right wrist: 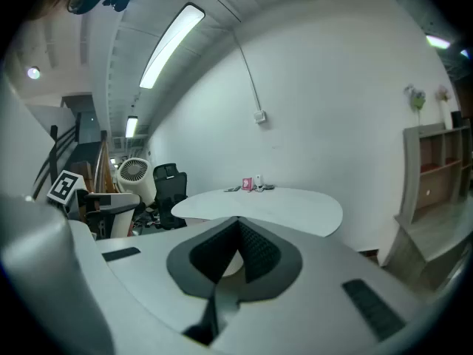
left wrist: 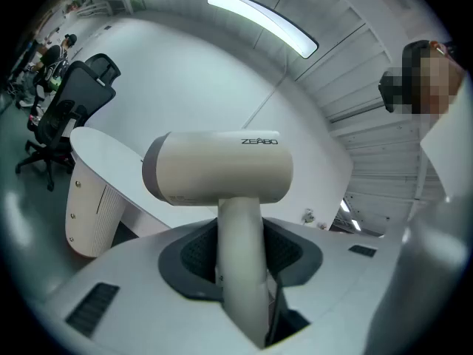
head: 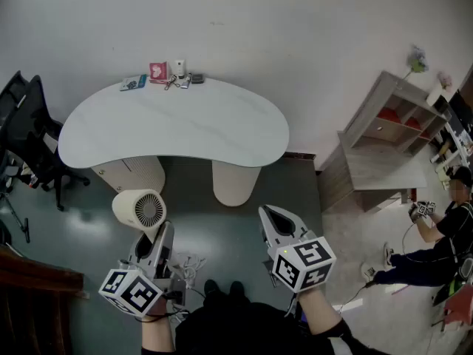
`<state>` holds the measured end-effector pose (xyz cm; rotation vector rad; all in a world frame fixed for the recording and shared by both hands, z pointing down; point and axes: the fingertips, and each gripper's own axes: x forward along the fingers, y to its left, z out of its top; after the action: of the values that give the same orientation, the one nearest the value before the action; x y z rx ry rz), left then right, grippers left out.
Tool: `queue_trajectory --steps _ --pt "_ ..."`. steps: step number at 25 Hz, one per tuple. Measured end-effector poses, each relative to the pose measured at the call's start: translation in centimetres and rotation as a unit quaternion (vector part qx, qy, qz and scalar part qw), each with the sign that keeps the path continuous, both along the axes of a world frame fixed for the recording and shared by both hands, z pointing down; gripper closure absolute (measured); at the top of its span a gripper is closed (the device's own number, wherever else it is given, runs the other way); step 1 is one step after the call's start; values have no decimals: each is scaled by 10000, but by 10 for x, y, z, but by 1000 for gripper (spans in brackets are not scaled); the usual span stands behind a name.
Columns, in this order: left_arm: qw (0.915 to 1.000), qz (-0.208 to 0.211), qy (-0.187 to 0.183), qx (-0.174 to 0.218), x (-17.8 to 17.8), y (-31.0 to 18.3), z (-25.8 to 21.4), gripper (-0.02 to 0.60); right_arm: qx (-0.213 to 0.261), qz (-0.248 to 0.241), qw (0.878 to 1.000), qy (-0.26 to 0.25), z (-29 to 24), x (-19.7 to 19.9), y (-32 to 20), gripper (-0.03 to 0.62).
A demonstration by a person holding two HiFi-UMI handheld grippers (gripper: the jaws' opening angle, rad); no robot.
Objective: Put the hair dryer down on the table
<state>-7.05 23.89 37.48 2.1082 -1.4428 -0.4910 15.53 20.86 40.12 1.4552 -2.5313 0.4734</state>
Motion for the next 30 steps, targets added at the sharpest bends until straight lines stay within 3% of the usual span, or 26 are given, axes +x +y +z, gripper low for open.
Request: queue_trajectory --steps 13,30 --pt "9999 100 -46 -63 -6 -10 4 426 -95 45 9999 30 6 -7 -7 592" --pt "9998 127 -124 -10 -61 -28 2 426 -328 360 9988 -16 15 -49 -19 592"
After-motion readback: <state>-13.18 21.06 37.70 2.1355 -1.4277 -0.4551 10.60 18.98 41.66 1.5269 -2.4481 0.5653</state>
